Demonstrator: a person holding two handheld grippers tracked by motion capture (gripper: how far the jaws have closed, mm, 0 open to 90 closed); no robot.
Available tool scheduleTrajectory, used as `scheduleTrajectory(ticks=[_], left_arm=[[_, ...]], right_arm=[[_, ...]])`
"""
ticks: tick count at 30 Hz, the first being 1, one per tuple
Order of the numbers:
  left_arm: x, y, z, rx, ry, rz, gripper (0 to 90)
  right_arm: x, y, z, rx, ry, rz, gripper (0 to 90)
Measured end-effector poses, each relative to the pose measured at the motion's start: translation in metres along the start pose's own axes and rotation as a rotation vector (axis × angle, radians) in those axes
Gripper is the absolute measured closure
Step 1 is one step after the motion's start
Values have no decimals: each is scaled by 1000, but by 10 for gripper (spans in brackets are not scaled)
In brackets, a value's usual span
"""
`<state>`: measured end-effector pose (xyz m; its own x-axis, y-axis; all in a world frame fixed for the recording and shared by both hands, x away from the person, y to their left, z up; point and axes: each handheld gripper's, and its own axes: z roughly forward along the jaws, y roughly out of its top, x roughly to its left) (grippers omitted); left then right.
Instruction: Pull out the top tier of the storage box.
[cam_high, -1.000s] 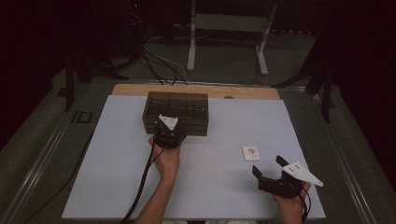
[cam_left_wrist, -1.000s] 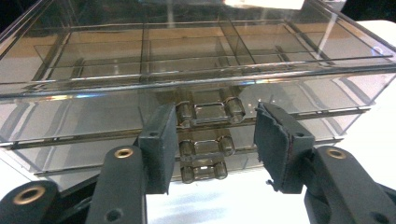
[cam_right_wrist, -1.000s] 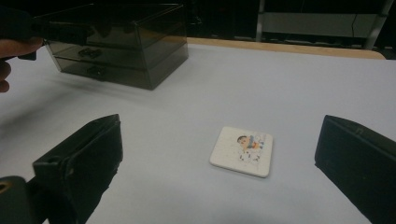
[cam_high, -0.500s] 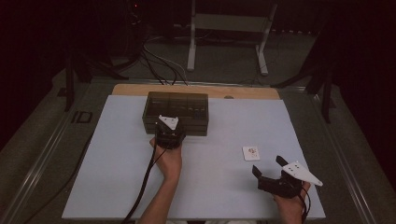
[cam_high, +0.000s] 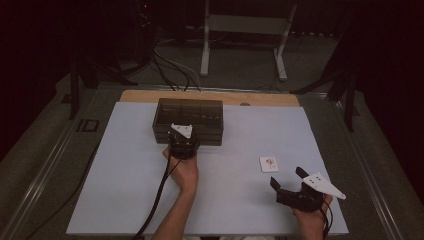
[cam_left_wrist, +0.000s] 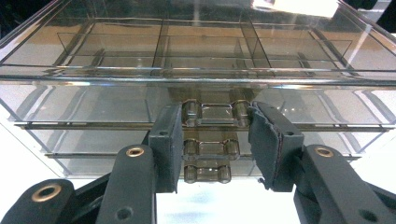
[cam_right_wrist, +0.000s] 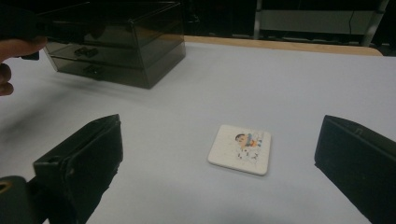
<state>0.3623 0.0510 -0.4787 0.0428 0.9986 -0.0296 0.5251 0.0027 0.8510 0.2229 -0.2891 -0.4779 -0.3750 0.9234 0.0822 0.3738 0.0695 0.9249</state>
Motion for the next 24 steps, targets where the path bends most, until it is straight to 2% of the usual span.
scheduleTrajectory(ticks=[11, 24], left_arm=[[-4, 1, 1, 4, 26, -9, 576], [-3, 2, 0, 14, 17, -7, 579]], right_arm=[[0, 0, 0, 1, 0, 1, 14], [-1, 0, 0, 1, -1, 0, 14]])
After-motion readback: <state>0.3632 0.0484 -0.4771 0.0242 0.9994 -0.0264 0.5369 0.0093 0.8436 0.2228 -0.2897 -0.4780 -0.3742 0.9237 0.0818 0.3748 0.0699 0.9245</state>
